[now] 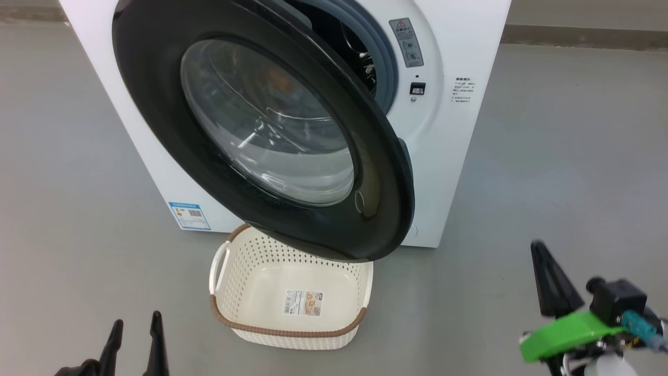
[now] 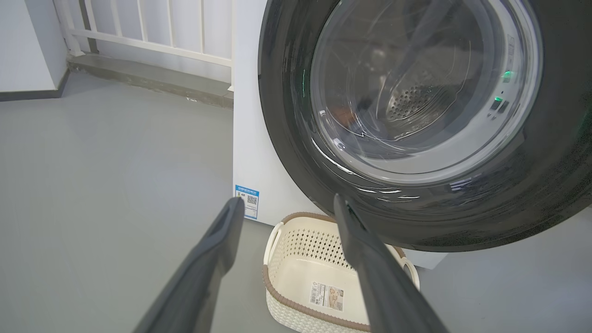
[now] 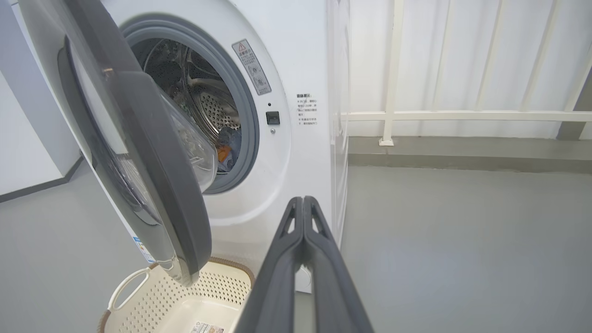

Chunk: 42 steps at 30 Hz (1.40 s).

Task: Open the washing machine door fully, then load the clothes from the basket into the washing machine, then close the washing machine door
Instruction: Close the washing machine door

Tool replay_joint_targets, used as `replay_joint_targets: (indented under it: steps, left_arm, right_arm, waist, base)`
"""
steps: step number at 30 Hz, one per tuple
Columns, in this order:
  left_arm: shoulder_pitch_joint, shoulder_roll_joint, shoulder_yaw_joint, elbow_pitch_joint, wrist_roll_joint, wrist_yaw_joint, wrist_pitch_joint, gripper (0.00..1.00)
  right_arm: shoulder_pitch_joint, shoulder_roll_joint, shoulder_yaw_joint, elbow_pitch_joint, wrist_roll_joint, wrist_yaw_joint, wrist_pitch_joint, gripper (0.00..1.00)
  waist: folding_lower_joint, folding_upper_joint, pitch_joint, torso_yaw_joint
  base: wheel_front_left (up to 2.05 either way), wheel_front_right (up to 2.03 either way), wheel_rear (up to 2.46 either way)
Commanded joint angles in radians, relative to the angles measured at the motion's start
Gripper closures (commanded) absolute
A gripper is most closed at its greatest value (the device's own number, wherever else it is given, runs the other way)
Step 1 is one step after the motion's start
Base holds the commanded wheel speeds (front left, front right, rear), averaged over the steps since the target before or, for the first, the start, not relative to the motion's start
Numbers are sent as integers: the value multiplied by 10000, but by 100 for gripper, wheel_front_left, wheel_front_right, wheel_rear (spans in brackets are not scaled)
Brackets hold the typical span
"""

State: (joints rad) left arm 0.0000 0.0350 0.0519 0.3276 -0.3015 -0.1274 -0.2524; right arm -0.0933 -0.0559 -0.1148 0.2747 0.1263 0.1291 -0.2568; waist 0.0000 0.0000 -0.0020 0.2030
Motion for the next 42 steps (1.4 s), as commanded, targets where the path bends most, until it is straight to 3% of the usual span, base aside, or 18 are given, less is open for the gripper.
replay_joint_targets:
  steps: [1,8,15,20,25,33,42]
  left_arm:
    - [-108,153,277,-254,3,-23,-93,0]
    - [-99,153,124,-190,9,-24,-93,0]
    - [-204,153,-85,-142,-125,-10,-93,0]
    - [-338,153,-282,-148,-241,11,-93,0]
    - [-517,153,-399,-140,-333,12,-93,0]
    - [-777,153,-480,-155,-538,10,-93,0]
    - [-957,153,-542,-172,-679,33,-93,0]
  right_arm:
    - [-675,-36,251,-510,128,16,-49,100]
    - [-1860,1,1066,-1706,465,16,-49,100]
    - [-2854,39,3006,-2698,925,16,-49,100]
    - [-3166,44,4750,-2513,1015,16,-49,100]
    - [-3193,-18,5393,-1665,1035,16,-49,100]
    - [-3333,1,5098,-422,922,16,-49,100]
    - [-3700,27,4557,-89,764,16,-49,100]
  waist:
    - [0,0,43,3]
    - [0,0,231,69]
    - [0,0,564,274]
    - [0,0,829,508]
    - [0,0,1135,813]
    - [0,0,1679,1203]
    - [0,0,2072,1311]
  base:
    - [0,0,0]
    - [0,0,0]
    - [0,0,0]
    - [0,0,0]
    - [0,0,0]
    - [0,0,0]
    - [0,0,0]
